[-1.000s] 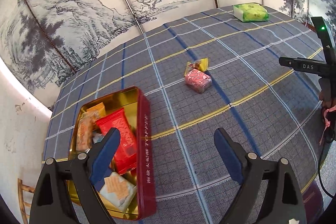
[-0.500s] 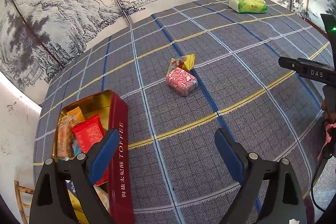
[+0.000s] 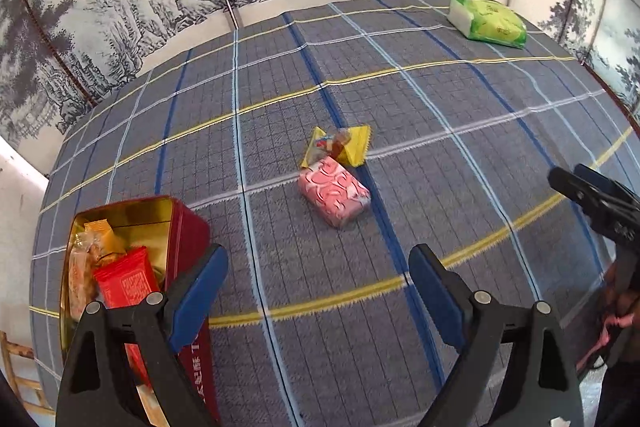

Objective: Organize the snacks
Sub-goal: 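Move the left gripper toward the pink wrapped candy, then grasp the pink wrapped candy with the left gripper while the right gripper grasps the yellow-wrapped candy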

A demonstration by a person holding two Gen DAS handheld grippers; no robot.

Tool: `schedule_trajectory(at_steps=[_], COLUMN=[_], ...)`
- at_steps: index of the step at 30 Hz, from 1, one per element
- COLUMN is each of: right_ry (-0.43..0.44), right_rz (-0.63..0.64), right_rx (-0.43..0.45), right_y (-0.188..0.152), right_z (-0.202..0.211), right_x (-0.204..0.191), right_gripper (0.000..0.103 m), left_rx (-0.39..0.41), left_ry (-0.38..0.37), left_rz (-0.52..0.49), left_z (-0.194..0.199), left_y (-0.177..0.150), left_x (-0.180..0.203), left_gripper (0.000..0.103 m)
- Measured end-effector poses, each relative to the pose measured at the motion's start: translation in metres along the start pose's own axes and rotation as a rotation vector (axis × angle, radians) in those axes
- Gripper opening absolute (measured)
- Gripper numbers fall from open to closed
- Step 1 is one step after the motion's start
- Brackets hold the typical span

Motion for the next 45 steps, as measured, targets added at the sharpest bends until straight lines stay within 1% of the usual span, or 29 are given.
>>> schedule_trajectory(at_steps=[3, 8, 14, 30, 45], right_ry=[0.006, 0.014, 0.021, 0.029, 0.041], right_rz=[-0.002, -0.004, -0.006, -0.007, -0.011], right_rx=[-0.001, -0.003, -0.002, -0.002, -0.002], right_y=[0.000, 0.000, 0.000, -0.001, 0.001], right_z=[0.000, 0.000, 0.000, 0.001, 0.000], right_x=[0.000, 0.001, 0.001, -0.001, -0.003], right_gripper=[0.094, 0.094, 0.094, 0.094, 0.095], left_rx=[-0.010, -0.023, -0.044, -0.064, -0.095], left_ry=[0.017, 0.025, 0.015, 0.016, -0.019], left_rz=[-0.001, -0.009, 0.019, 0.055, 0.108], left_z=[-0.011, -0.027, -0.041, -0.065, -0.082], left_y=[0.005, 0.011, 0.016, 0.029, 0.035], left_x=[0.001, 0.005, 0.003, -0.004, -0.014], left_gripper=[0.090, 0.090, 0.090, 0.090, 0.089])
Point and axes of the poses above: each gripper's, at about its wrist camera, not at the fingertips, and z roughly against the way its jaws point, x to its right, y to its top, the point moved 2 cm from there along -z, roughly the way its jaws point, and after that the axes turned 2 degrees about -y, right-handed, at the moved point
